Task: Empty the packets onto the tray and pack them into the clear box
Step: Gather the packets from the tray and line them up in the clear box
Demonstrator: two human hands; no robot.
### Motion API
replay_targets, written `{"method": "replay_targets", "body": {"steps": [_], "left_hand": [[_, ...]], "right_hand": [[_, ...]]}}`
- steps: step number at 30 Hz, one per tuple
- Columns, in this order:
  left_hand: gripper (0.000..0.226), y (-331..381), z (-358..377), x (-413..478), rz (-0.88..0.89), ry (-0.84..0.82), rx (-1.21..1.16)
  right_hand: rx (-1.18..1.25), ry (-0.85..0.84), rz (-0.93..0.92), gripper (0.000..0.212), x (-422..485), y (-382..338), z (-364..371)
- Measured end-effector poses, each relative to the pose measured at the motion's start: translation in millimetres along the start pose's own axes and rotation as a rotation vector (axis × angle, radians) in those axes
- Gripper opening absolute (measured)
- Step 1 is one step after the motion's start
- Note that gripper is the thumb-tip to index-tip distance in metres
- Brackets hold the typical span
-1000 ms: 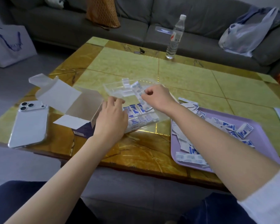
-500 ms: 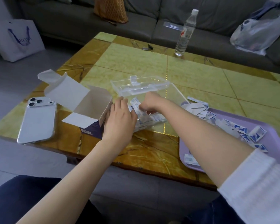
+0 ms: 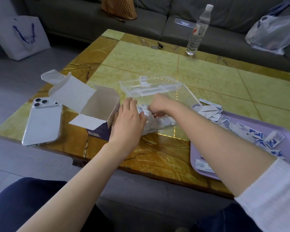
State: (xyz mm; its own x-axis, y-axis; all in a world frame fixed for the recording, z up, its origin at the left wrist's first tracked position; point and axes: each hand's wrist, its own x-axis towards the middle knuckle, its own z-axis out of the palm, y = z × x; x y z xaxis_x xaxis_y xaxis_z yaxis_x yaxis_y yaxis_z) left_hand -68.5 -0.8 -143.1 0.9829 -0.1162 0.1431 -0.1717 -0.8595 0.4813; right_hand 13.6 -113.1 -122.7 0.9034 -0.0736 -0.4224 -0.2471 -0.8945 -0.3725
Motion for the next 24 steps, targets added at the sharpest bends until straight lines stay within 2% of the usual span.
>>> {"method": "replay_targets", "body": {"steps": [5, 14, 18, 21, 24], "left_hand": [[0.045, 1, -1, 0, 0.004, 0.0, 0.003], [0.045, 1, 0, 0, 0.008, 0.007, 0.007], [0.044, 0, 0, 2, 0.015, 0.014, 0.005], [0.043, -1, 1, 2, 0.02, 0.022, 0.012], [0.038, 2, 1, 1, 0.003, 0.059, 0.027]], "right_hand": [[0.097, 0.0, -0.011, 0.016, -1, 1, -1], [0.114, -0.01, -0.051, 0.024, -3, 5, -1], [0.054, 0.117, -0.139, 0.03, -11, 9, -11], [0.114, 0.212, -0.233, 0.036, -22, 15, -23], [0.18, 0.32, -0.321, 0.033, -37, 28, -36]]}}
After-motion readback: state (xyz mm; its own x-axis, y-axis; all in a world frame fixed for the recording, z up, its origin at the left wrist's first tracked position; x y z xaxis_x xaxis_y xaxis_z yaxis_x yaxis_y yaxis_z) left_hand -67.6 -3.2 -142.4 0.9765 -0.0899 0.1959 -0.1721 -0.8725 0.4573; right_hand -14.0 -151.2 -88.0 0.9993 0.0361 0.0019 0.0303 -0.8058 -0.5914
